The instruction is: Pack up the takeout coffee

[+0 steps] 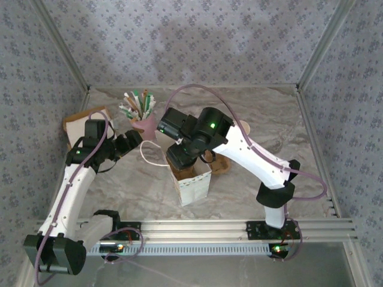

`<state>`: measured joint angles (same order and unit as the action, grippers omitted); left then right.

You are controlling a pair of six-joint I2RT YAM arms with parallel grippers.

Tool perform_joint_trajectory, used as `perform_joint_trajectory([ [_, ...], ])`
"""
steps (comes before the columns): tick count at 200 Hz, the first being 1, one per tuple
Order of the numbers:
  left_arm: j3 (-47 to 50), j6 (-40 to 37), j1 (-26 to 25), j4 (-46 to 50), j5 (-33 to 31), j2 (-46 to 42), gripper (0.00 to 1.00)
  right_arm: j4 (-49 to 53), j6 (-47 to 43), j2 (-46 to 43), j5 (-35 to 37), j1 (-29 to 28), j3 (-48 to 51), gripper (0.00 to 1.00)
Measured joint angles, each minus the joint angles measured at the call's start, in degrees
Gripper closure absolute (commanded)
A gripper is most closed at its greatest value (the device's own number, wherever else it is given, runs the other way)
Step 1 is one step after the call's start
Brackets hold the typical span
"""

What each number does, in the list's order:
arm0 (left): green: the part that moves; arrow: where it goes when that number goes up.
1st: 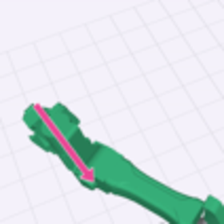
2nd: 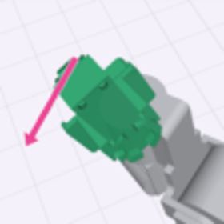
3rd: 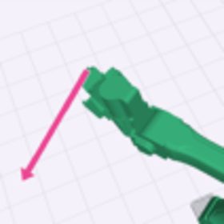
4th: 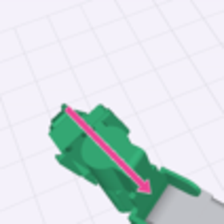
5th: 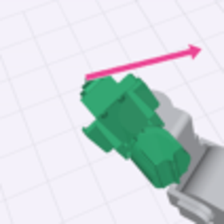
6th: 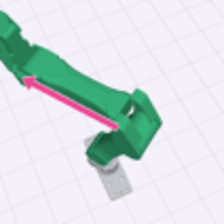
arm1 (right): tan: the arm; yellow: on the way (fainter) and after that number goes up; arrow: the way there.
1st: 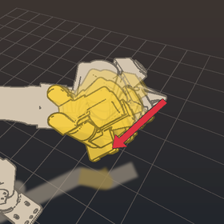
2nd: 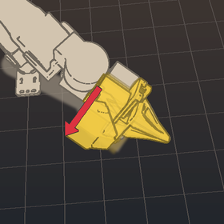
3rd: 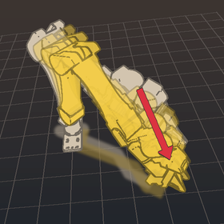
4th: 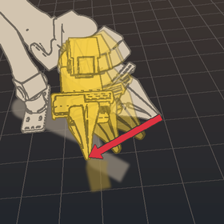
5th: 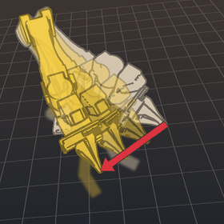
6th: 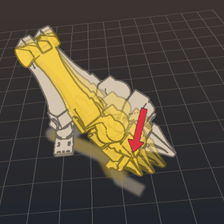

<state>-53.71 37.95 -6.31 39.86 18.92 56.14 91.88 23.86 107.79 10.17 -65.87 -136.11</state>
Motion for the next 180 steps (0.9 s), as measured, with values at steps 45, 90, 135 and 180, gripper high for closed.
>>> perform_joint_trajectory([
  [45, 0.3, 0.0, 0.0, -1.1, 0.2, 0.0, 0.18, 0.0, -0.2, 0.0, -1.2, 0.0, 2.8, 0.36],
  [90, 0.3, 0.0, 0.0, -1.1, 0.2, 0.0, 0.19, 0.0, -0.4, 0.0, -1.7, -0.1, 5.8, 0.36],
  [135, 0.3, 0.0, 0.0, -1.1, 0.4, 0.0, 0.19, 0.0, -0.4, 0.1, -2.0, 0.0, 7.4, 0.36],
  [180, 0.3, 0.0, 0.0, -1.1, 0.9, 0.0, 0.19, 0.0, -0.4, 1.8, -2.3, 0.0, 7.9, 0.36],
])
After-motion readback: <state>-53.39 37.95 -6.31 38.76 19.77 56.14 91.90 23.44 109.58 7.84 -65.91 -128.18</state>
